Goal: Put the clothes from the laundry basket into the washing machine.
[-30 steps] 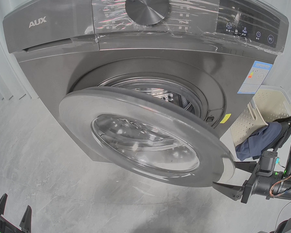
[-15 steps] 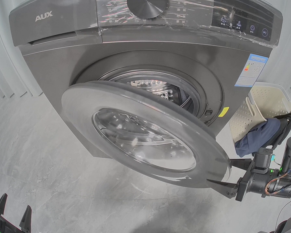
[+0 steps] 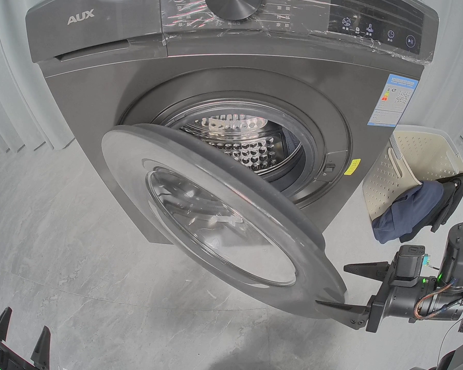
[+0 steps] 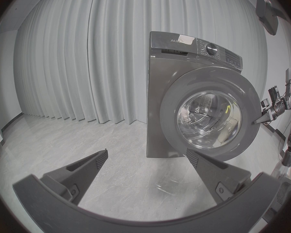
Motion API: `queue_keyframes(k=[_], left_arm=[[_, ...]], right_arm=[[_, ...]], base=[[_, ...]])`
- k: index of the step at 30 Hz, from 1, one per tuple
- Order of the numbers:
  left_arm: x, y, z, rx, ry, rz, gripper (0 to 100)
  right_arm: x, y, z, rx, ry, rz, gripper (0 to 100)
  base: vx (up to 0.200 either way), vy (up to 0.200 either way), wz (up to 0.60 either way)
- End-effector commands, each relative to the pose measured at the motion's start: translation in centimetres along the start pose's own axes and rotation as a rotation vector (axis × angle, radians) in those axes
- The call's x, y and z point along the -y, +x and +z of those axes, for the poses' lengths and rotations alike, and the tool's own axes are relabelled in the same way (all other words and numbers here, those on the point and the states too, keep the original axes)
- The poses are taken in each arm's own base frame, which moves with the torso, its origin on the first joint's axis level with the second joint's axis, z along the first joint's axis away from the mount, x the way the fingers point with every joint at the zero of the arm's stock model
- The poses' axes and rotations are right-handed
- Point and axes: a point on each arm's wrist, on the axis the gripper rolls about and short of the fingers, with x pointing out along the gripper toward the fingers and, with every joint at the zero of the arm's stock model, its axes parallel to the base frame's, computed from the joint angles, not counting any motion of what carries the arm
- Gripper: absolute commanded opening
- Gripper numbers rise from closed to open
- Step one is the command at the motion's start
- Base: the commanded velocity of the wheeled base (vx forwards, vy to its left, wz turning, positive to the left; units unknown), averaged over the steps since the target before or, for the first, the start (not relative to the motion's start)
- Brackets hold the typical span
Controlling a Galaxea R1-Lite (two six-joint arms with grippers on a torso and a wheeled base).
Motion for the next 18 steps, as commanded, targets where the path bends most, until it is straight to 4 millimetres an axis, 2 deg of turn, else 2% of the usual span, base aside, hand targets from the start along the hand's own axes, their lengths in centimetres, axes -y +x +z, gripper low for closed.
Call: queue_keyframes(k=[1,6,14,18], left_arm=[[0.0,0.0,-0.5,-0.004,0.0,0.001,100],[0.0,0.0,-0.5,-0.004,0.0,0.004,100],[0.0,0.0,-0.5,-0.004,0.0,0.001,100],[0.0,0.0,-0.5,-0.004,0.0,0.001,100]], right_arm=[[0.3,0.9,0.4,-0.002,0.004,-0.014,100],[0.0,1.6,0.3,-0.02,0.003,0.007,100],[-1.1,1.4,-0.5,-0.054,0.018,0.057,100],[-0.6,0.2,-2.2,-0.099,0.016,0.024,100]], base=[[-0.2,0.0,0.0],[-0.2,0.0,0.0],[0.0,0.0,0.0],[0.0,0.0,0.0]])
